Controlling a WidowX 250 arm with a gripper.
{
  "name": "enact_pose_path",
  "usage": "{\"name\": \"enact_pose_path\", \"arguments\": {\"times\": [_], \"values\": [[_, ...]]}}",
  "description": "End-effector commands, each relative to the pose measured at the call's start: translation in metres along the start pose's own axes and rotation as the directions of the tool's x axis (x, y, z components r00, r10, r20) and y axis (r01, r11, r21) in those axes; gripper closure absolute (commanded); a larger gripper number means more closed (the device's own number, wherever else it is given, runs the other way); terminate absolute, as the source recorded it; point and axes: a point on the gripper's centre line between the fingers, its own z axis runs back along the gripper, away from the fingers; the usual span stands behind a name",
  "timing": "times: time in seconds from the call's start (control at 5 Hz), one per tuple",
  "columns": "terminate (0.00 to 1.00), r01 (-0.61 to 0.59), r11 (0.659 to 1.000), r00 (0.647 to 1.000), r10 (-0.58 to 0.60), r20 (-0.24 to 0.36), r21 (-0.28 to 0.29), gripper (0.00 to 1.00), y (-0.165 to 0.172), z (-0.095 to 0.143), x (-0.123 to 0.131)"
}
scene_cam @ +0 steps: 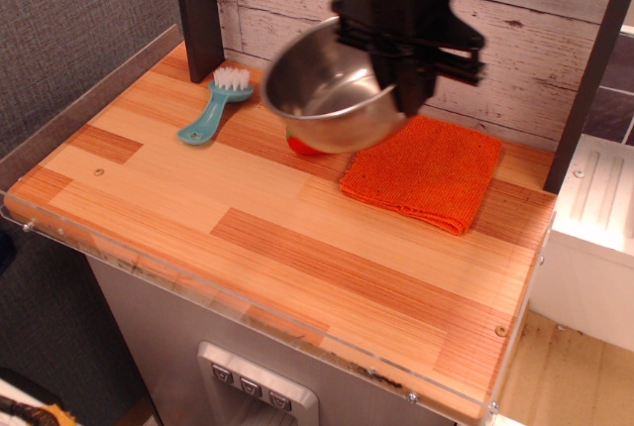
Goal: Pickup the pot and place it on the cloth
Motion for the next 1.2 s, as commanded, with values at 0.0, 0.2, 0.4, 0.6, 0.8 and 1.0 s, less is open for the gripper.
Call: {"name": "enact_pose_path", "arguments": {"times": [0.0, 0.2, 0.4, 0.6, 0.8, 1.0], "values": [[0.0, 0.044, 0.999, 0.998, -0.045, 0.042, 0.02, 1.0, -0.017, 0.003, 0.018], [0.0, 0.06, 0.998, 0.997, -0.061, 0.037, 0.029, 1.0, -0.024, -0.007, 0.024], [0.0, 0.073, 0.997, 0.997, -0.074, 0.034, 0.04, 1.0, -0.032, -0.017, 0.029], [0.0, 0.083, 0.996, 0.996, -0.084, 0.037, 0.042, 1.0, -0.038, -0.021, 0.031], [0.0, 0.083, 0.996, 0.997, -0.083, 0.007, 0.046, 1.0, -0.037, -0.033, 0.028], [0.0, 0.078, 0.995, 0.997, -0.076, -0.025, 0.065, 1.0, -0.03, -0.041, 0.024]]}}
